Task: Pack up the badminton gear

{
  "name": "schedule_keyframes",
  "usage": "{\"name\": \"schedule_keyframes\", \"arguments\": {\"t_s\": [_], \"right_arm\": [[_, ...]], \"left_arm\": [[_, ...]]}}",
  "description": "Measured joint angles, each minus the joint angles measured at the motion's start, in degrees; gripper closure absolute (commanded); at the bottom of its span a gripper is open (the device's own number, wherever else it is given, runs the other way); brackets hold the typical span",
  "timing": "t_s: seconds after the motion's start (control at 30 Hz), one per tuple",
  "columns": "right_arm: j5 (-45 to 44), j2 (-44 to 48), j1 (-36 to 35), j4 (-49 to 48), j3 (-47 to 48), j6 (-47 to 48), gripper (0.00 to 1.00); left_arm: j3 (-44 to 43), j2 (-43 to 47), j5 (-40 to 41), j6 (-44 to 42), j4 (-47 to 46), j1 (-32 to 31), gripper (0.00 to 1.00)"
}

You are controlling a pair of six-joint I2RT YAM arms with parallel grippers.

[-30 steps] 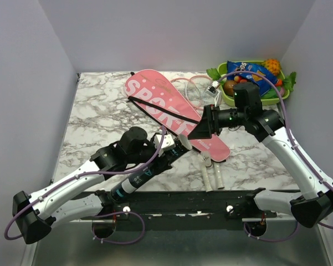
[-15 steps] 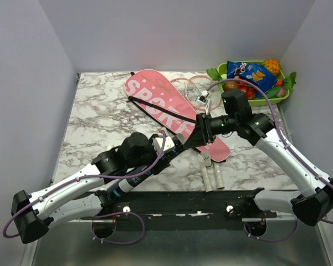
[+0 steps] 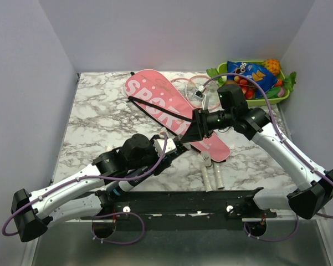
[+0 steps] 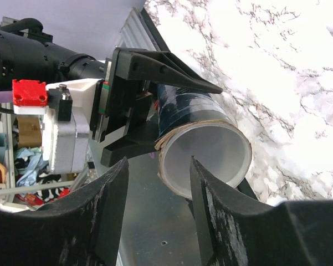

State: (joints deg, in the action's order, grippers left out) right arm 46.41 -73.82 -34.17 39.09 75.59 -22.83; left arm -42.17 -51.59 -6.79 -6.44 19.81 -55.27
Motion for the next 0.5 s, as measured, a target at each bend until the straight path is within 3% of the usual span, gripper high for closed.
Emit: {"name": "schedule_keyframes", "arguments": {"t_s": [0.43,0.5], "right_arm": [[0.0,-1.46,-1.62,-0.07,-0.44,0.37,0.62],[-0.07,-1.49,-1.86,-0.17,-0.52,0.35,0.71]], "left_arm": [[0.0,0.0,0.66,-0.17,-0.09,-0.33,1.0],[0.17,0.04,0.81,-0.22,-0.26,-0.37,1.0]]}}
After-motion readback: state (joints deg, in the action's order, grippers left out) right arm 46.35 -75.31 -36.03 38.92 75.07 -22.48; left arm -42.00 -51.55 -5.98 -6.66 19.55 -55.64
